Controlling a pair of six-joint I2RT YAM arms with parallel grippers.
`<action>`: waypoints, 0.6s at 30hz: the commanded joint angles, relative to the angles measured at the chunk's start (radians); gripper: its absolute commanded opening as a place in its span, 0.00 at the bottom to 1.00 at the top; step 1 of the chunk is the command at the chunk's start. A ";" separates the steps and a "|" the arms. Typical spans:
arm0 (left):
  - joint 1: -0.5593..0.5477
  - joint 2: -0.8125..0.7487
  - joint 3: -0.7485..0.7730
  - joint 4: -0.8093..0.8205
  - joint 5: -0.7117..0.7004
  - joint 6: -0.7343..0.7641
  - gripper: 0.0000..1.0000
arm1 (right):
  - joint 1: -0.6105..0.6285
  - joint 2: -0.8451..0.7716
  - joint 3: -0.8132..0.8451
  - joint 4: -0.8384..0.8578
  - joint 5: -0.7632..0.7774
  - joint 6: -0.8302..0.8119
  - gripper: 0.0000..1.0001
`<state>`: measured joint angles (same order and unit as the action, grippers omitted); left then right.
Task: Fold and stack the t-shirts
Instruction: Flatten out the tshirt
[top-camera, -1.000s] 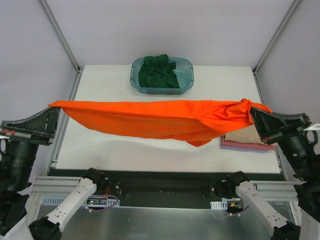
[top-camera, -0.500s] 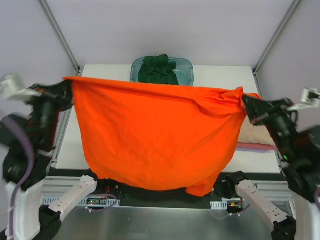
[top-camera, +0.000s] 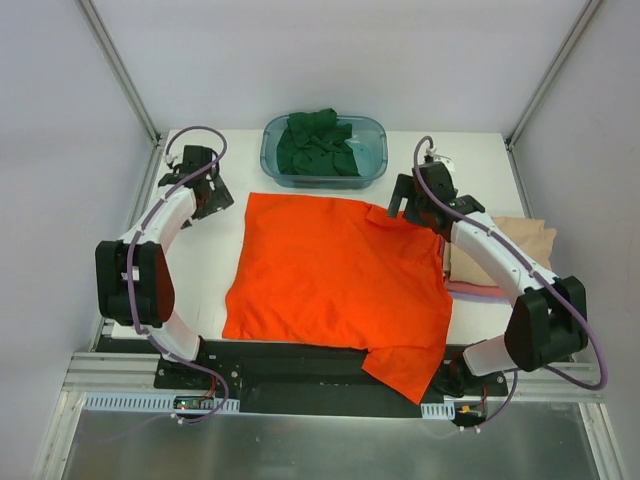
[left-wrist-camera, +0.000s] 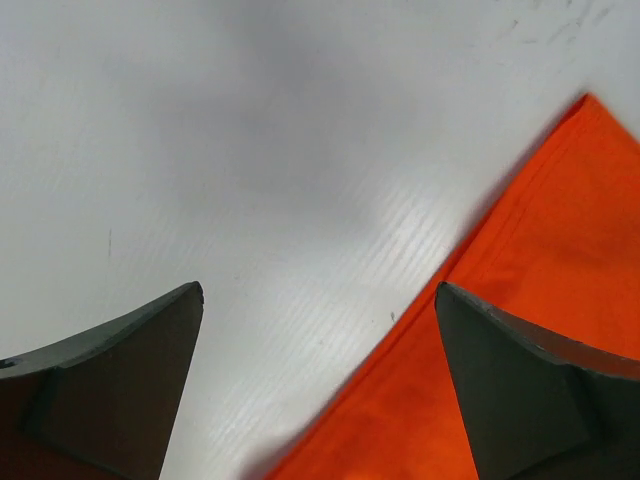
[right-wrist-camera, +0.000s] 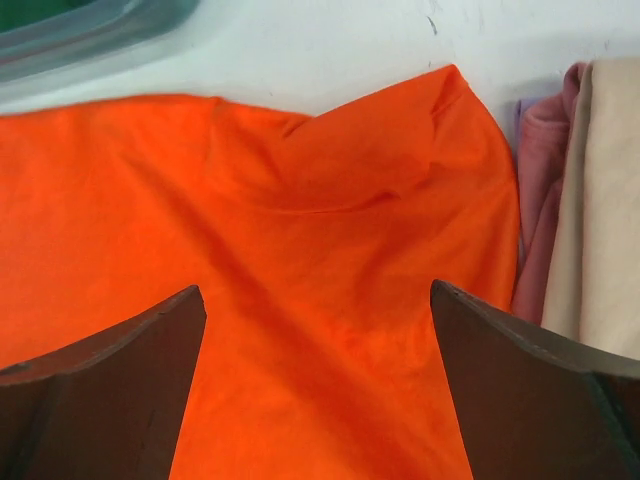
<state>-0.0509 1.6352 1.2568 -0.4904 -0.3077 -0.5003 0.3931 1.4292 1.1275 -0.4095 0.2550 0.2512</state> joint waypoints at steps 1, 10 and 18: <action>-0.014 -0.130 -0.013 -0.005 0.042 -0.035 0.99 | -0.002 -0.058 0.043 0.069 -0.019 -0.092 0.96; -0.014 -0.236 -0.149 0.007 0.243 -0.049 0.99 | 0.000 -0.098 -0.055 0.089 -0.127 -0.096 0.96; -0.055 -0.362 -0.457 0.245 0.590 -0.141 0.99 | 0.049 -0.020 -0.087 0.054 -0.145 -0.243 0.96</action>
<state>-0.0757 1.3354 0.9028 -0.3660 0.1070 -0.5800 0.4145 1.3735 1.0321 -0.3481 0.1371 0.1024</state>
